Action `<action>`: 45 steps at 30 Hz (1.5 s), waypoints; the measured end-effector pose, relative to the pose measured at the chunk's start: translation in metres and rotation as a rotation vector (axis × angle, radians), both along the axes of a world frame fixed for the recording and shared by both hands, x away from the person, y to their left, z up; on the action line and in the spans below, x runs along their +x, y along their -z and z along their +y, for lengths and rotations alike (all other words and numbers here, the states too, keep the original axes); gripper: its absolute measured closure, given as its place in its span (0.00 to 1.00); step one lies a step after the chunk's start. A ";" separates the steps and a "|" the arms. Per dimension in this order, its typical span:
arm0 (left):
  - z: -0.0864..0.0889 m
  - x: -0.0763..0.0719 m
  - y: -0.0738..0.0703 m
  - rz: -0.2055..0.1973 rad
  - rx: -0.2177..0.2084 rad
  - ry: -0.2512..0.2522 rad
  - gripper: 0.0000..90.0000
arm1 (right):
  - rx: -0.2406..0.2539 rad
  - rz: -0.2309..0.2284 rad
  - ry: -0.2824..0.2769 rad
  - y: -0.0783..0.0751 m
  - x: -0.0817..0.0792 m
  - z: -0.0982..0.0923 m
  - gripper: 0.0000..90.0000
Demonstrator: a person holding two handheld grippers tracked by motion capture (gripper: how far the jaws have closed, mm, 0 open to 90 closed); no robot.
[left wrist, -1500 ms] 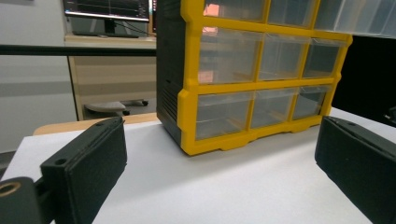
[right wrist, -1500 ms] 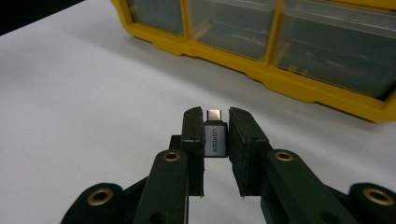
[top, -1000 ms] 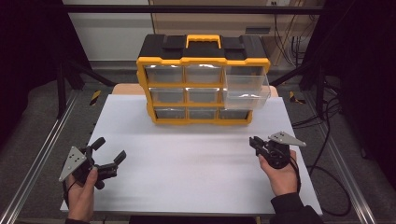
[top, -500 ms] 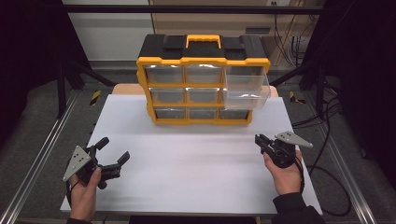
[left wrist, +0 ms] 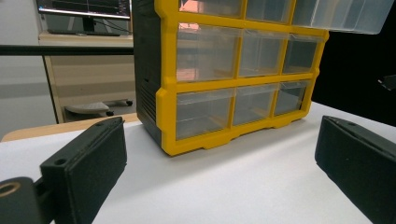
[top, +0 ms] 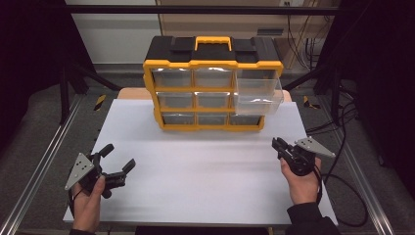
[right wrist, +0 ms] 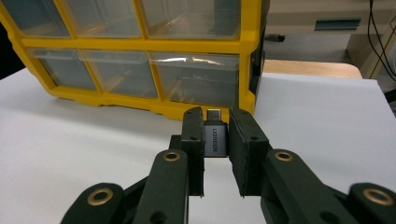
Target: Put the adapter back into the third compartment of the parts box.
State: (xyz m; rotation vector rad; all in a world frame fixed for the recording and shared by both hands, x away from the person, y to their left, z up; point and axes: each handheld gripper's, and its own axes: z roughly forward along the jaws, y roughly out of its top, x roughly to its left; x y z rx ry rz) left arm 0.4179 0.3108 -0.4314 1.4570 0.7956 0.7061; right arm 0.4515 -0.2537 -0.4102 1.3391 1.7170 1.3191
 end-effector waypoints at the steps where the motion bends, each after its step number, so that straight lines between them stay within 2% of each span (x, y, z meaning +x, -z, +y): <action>1: 0.000 0.000 0.000 0.000 0.000 0.000 0.02 | 0.003 -0.004 0.004 0.000 0.000 0.000 0.85; 4: 0.000 0.000 0.000 0.000 0.001 0.000 0.02 | 0.008 -0.001 0.008 -0.001 -0.001 -0.002 0.85; 9: 0.001 0.000 0.000 -0.001 -0.001 -0.001 0.02 | 0.012 -0.023 0.019 -0.003 -0.002 -0.003 0.85; 13: 0.000 0.000 0.000 -0.001 0.000 0.001 0.02 | 0.061 -0.031 0.027 -0.006 -0.003 -0.005 0.85; 18: 0.000 0.000 0.000 -0.001 0.001 0.001 0.02 | 0.076 -0.052 0.044 -0.009 -0.006 -0.008 0.85; 25: 0.000 0.000 0.000 -0.001 0.000 0.001 0.02 | 0.082 -0.055 0.047 -0.010 -0.006 -0.007 0.85; 35: 0.000 0.001 0.000 0.002 0.007 0.002 0.02 | 0.131 -0.077 0.041 -0.019 -0.010 -0.007 0.85; 45: 0.000 0.001 0.000 0.000 0.012 0.004 0.02 | 0.096 -0.124 0.024 -0.033 -0.016 0.000 0.85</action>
